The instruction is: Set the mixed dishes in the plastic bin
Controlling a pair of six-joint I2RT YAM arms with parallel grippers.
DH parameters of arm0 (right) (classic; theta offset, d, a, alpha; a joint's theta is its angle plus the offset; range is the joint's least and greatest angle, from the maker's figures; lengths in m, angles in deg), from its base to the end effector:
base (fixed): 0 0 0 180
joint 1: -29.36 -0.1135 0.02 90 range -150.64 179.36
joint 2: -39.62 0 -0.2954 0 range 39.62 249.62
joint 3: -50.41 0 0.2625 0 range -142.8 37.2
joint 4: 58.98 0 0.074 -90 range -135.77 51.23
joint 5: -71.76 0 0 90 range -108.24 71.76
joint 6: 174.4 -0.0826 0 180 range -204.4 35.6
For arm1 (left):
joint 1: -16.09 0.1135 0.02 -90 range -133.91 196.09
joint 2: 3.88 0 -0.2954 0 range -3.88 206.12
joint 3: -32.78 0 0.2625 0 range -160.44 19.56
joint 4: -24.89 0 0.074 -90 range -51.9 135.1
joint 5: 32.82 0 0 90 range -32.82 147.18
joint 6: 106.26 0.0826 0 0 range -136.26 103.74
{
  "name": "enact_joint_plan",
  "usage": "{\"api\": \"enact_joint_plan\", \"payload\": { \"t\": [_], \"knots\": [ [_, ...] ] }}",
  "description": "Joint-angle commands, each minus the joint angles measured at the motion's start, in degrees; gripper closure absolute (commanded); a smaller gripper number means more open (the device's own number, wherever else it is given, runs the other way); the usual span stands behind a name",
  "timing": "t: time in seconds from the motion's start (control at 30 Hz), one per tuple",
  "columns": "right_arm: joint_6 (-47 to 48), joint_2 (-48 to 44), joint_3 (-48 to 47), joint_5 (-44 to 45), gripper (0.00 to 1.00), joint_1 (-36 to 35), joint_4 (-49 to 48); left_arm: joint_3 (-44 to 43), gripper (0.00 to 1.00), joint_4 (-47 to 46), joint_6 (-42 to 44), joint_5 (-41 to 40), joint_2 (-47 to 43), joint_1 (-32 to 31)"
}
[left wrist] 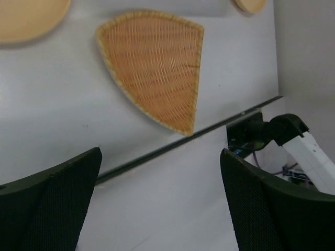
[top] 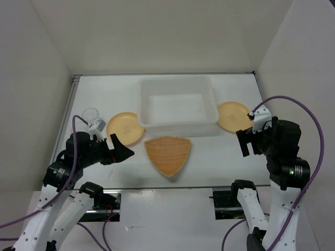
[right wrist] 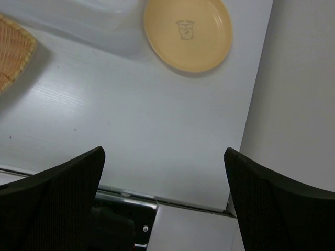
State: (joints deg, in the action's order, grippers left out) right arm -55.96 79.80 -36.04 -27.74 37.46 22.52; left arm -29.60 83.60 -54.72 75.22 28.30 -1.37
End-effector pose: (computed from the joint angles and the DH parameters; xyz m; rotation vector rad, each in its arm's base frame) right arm 0.1037 -0.0010 0.4041 -0.4772 2.1289 -0.1820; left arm 0.1172 -0.0637 0.3301 -0.1935 2.1657 -0.9072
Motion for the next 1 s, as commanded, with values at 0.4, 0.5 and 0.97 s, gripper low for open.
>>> {"api": "enact_joint_plan", "payload": {
  "t": [0.4,0.5,0.97],
  "knots": [
    [-8.0,-4.5,6.3,9.1,0.01,-3.1,-1.2,25.9,0.0,-38.1,-33.9,-4.2,20.8,-21.5],
    [-7.4,-4.5,6.3,8.5,0.01,-3.1,-1.2,25.9,0.0,-47.0,-37.6,-6.4,26.7,-24.8],
    [-8.0,-6.9,8.1,9.7,0.01,-4.8,0.4,24.7,0.3,-58.9,-39.6,-9.4,44.0,-25.5]
  ]
}}
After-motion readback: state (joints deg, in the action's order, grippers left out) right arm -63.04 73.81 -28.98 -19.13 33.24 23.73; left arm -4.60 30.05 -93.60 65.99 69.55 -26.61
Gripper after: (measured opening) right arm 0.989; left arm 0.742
